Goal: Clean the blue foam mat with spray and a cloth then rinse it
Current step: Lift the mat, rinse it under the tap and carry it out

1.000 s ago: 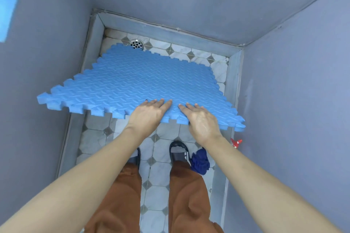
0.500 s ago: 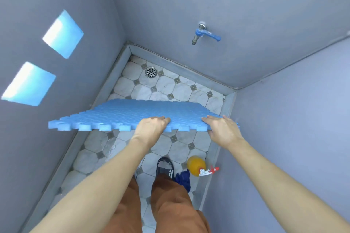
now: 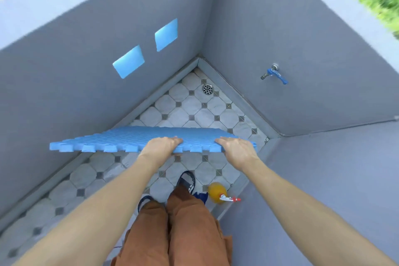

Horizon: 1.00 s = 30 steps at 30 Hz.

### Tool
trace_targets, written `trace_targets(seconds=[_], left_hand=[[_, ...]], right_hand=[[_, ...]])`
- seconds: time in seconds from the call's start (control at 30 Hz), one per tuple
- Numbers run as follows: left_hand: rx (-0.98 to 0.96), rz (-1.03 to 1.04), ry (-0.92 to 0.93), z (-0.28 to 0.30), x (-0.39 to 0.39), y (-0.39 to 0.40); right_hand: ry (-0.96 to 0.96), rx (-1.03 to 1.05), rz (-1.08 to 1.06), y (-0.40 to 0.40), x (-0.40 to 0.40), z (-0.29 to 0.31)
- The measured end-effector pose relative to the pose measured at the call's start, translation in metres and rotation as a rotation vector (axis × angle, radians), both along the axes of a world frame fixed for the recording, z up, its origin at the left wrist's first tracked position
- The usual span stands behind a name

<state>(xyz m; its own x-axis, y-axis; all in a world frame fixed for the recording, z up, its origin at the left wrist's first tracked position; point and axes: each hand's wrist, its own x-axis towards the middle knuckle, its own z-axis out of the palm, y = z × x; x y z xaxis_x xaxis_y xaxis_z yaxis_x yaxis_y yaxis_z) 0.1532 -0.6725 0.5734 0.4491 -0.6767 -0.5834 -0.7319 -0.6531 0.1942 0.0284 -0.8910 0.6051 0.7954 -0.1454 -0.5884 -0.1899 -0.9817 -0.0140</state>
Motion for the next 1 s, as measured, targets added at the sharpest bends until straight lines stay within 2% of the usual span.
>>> trace_targets(seconds=[0.2, 0.5, 0.73, 0.77, 0.83, 0.9, 1.0], left_hand=[[-0.034, 0.237, 0.031, 0.05, -0.022, 0.09], [-0.122, 0.631, -0.082, 0.107, -0.084, 0.254], [-0.139, 1.022, -0.238, 0.106, -0.141, 0.372], [-0.126, 1.091, -0.248, 0.104, -0.149, 0.386], [-0.103, 1.201, -0.231, 0.101, -0.164, 0.412], [-0.074, 1.31, -0.22, 0.095, -0.184, 0.433], [-0.009, 1.467, -0.176, 0.093, -0.218, 0.465]], right_hand=[[-0.019, -0.023, 0.253, 0.07, 0.034, 0.038], [-0.144, 0.029, 0.696, 0.222, 0.069, 0.09], [-0.256, 0.136, 0.998, 0.362, 0.098, 0.084], [-0.199, 0.154, 1.043, 0.383, 0.1, 0.08], [-0.154, 0.192, 1.166, 0.423, 0.104, 0.07], [-0.208, 0.242, 1.286, 0.46, 0.106, 0.056], [-0.178, 0.261, 1.482, 0.518, 0.104, 0.038]])
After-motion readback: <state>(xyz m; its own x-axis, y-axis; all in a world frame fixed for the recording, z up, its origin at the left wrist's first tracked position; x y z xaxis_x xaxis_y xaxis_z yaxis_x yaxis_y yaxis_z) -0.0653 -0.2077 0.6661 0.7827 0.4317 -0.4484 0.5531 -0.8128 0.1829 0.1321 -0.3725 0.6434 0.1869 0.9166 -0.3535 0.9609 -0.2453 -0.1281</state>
